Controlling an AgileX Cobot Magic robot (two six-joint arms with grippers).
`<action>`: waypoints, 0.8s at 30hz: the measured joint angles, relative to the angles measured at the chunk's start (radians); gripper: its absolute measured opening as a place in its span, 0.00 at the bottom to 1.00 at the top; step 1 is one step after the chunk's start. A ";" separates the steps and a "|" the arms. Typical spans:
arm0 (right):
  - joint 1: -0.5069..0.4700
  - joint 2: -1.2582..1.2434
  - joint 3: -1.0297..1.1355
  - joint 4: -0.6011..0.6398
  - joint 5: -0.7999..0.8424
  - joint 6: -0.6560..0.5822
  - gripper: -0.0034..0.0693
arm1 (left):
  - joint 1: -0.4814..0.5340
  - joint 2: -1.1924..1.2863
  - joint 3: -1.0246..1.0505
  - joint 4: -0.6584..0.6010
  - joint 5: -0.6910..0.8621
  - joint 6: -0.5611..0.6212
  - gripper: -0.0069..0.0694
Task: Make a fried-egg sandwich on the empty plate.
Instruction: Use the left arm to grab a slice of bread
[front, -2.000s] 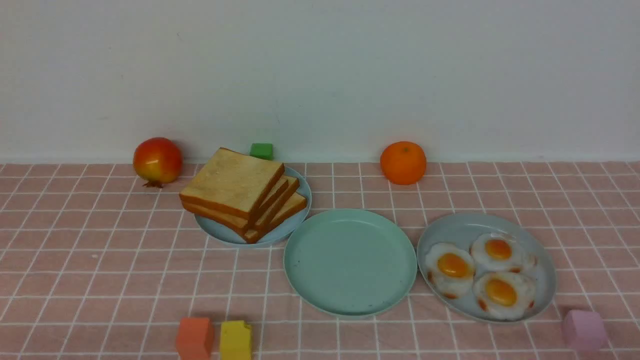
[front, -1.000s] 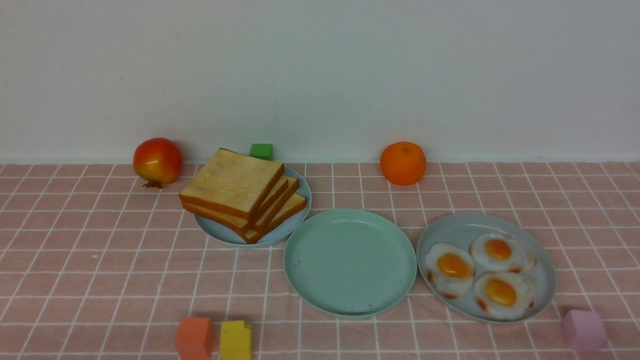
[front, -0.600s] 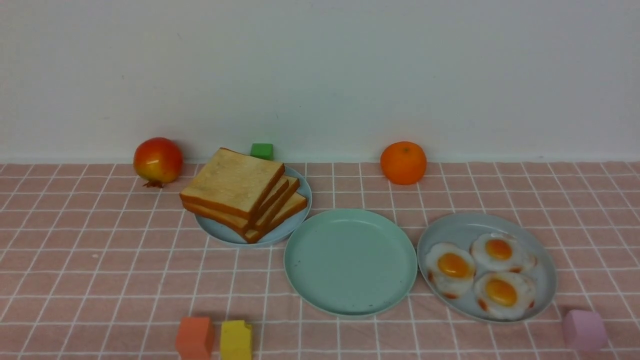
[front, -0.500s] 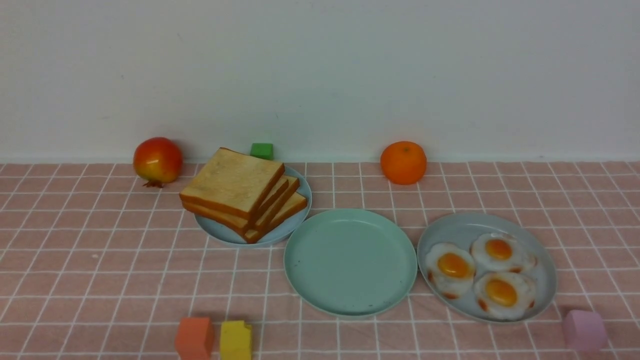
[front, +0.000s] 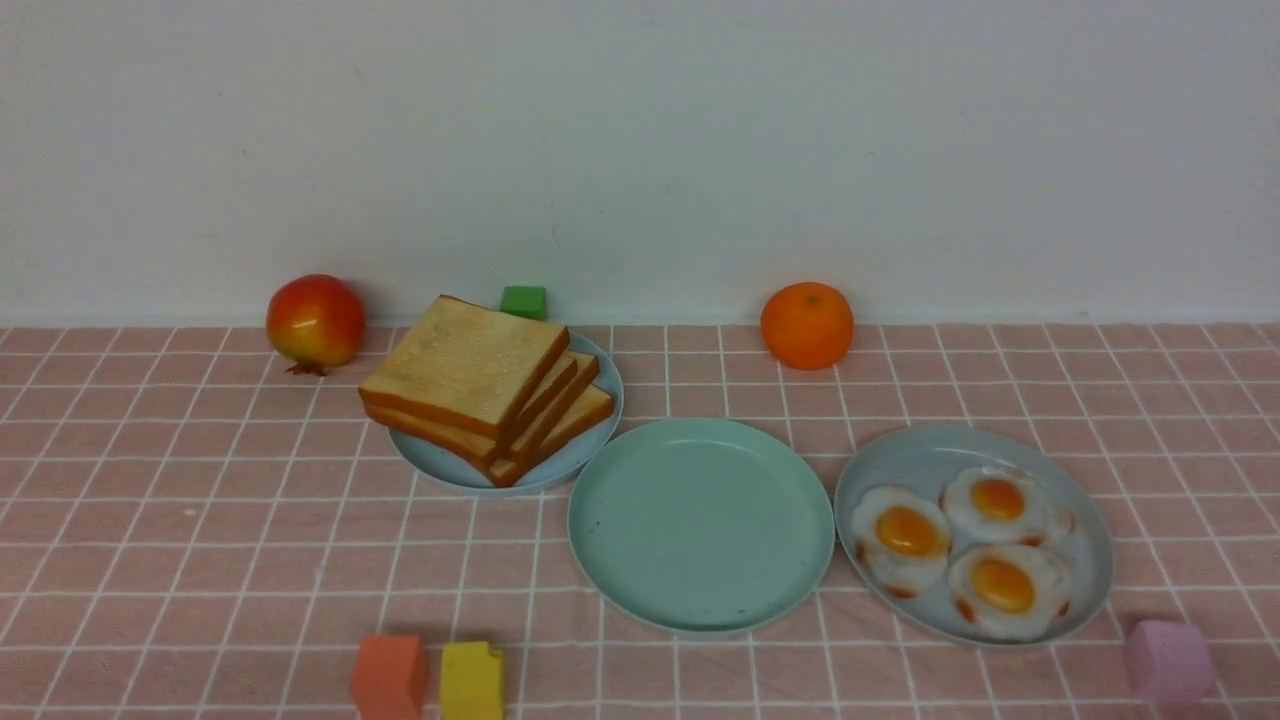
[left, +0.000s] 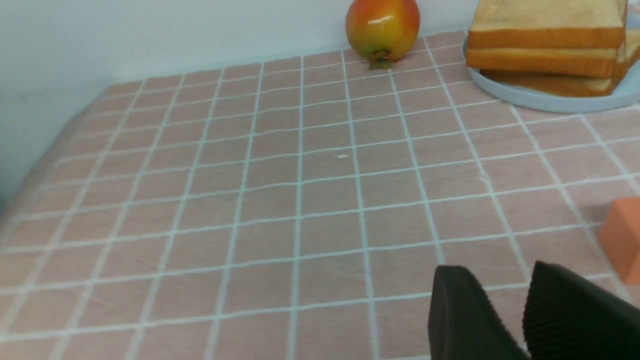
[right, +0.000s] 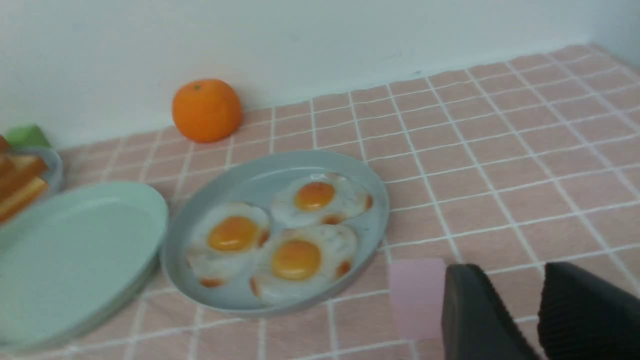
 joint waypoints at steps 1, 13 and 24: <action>0.000 0.000 0.000 0.037 -0.010 0.026 0.38 | 0.000 0.000 0.001 -0.061 -0.020 -0.057 0.41; 0.000 0.000 0.000 0.201 -0.279 0.151 0.38 | 0.000 0.000 0.005 -0.218 -0.304 -0.286 0.41; 0.000 0.000 -0.009 0.111 -0.495 0.164 0.38 | 0.000 0.045 -0.090 -0.239 -0.409 -0.442 0.41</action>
